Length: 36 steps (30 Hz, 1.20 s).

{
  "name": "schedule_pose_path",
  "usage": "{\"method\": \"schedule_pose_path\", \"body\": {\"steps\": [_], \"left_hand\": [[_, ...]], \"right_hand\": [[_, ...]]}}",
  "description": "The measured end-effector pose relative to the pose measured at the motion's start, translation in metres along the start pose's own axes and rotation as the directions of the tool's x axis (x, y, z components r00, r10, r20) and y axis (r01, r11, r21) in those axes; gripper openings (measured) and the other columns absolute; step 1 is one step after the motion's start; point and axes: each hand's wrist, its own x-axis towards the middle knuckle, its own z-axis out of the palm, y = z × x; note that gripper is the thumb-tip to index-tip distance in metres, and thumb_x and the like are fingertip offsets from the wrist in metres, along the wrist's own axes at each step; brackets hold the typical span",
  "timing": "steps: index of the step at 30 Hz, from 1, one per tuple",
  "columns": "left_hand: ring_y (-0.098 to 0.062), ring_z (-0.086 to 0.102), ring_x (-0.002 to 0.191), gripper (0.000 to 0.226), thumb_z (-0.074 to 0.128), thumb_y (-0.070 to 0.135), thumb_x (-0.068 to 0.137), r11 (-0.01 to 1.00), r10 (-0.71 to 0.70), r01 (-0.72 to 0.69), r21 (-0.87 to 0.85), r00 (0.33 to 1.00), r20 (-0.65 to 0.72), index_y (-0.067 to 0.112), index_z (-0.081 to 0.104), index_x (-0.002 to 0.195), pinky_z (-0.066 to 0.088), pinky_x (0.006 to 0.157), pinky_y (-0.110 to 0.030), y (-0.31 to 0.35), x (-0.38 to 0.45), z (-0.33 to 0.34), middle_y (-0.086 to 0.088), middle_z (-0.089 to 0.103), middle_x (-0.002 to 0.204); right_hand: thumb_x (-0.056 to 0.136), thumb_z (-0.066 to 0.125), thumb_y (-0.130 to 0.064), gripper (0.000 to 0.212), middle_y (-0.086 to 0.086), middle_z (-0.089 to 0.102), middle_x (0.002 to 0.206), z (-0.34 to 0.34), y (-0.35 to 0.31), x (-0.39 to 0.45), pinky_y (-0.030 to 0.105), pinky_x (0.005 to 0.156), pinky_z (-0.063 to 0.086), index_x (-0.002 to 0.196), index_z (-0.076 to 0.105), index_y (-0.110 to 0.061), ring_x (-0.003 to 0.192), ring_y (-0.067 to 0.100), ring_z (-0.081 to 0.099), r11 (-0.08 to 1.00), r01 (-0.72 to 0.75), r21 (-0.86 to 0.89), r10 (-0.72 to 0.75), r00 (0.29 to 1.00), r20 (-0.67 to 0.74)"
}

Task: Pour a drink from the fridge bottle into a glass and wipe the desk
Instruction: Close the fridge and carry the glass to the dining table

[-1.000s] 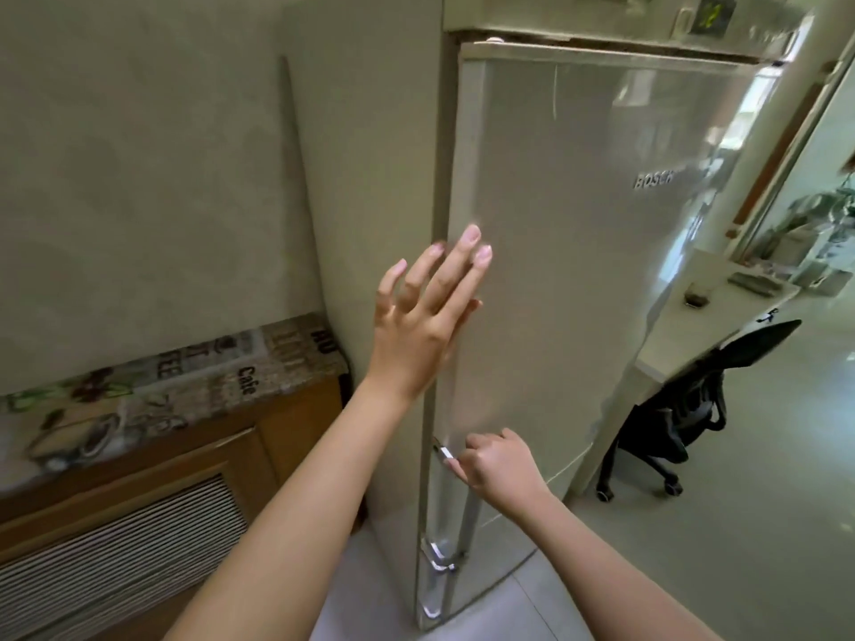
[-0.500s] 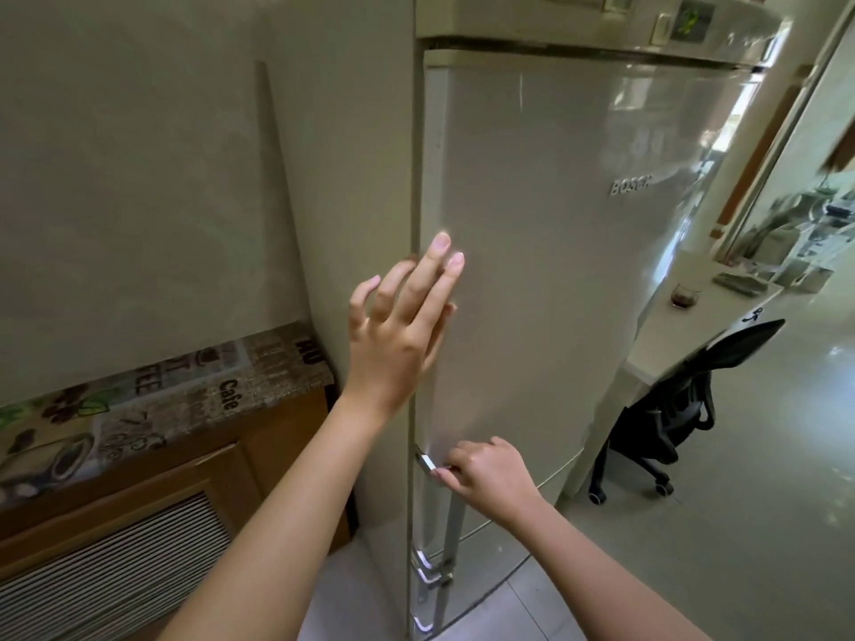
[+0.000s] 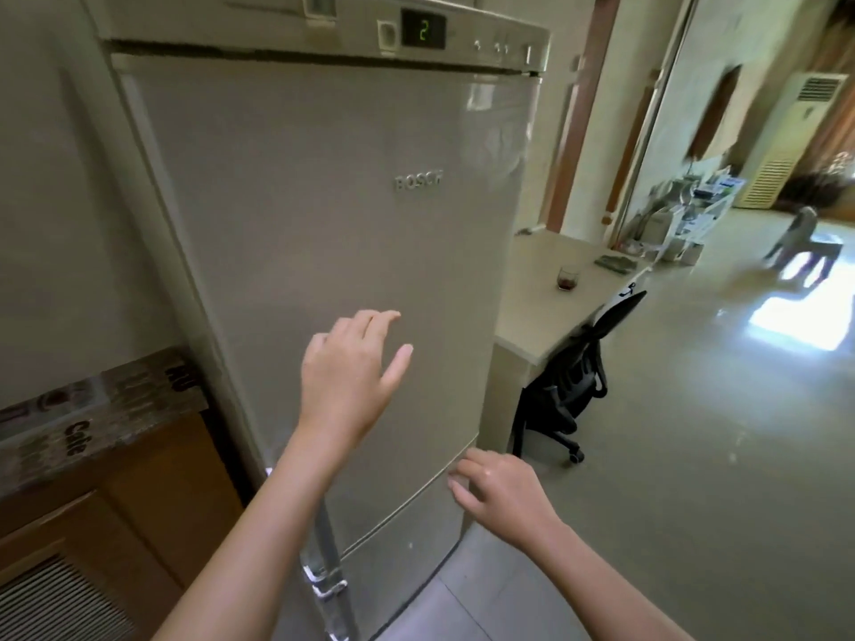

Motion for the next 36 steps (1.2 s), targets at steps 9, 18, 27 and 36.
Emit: {"method": "schedule_pose_path", "body": {"steps": [9, 18, 27, 36], "left_hand": [[-0.020, 0.059, 0.100, 0.039, 0.057, 0.048, 0.086, 0.988, 0.108, -0.071, -0.136, 0.951, 0.290, 0.022, 0.062, 0.116, 0.043, 0.074, -0.035, 0.174, -0.020, 0.066, 0.005, 0.065, 0.111], [-0.014, 0.056, 0.107, 0.039, 0.055, 0.050, 0.086, 0.944, 0.258, -0.144, -0.296, 0.881, 0.397, 0.028, 0.060, 0.118, 0.040, 0.075, -0.030, 0.302, -0.005, 0.132, 0.010, 0.063, 0.115], [-0.007, 0.052, 0.112, 0.041, 0.048, 0.052, 0.088, 0.903, 0.315, -0.115, -0.415, 0.833, 0.454, 0.031, 0.056, 0.123, 0.040, 0.082, -0.028, 0.366, 0.060, 0.243, 0.014, 0.058, 0.124], [-0.011, 0.055, 0.111, 0.040, 0.053, 0.051, 0.088, 0.868, 0.371, -0.129, -0.479, 0.809, 0.455, 0.028, 0.060, 0.119, 0.044, 0.085, -0.032, 0.410, 0.144, 0.345, 0.011, 0.061, 0.120]], "right_hand": [[0.083, 0.048, -0.043, 0.025, -0.018, 0.066, 0.096, -0.096, 0.119, -0.116, 0.023, 0.069, 0.048, 0.094, 0.067, -0.031, 0.086, 0.003, 0.062, 0.942, -0.328, 0.070, 0.336, 0.925, -0.179], [0.080, 0.050, -0.042, 0.026, -0.018, 0.064, 0.103, -0.146, 0.214, -0.175, 0.026, 0.079, 0.046, 0.099, 0.065, -0.032, 0.096, 0.006, 0.060, 0.832, -0.551, 0.063, 0.550, 0.806, -0.218], [0.080, 0.058, -0.044, 0.025, -0.021, 0.062, 0.107, -0.169, 0.337, -0.151, 0.026, 0.079, 0.046, 0.103, 0.064, -0.035, 0.098, 0.005, 0.059, 0.735, -0.675, 0.074, 0.673, 0.710, -0.207], [0.081, 0.054, -0.046, 0.031, -0.021, 0.060, 0.111, -0.181, 0.448, -0.091, 0.026, 0.084, 0.043, 0.109, 0.062, -0.034, 0.099, -0.008, 0.046, 0.716, -0.692, 0.098, 0.691, 0.681, -0.241]]}}
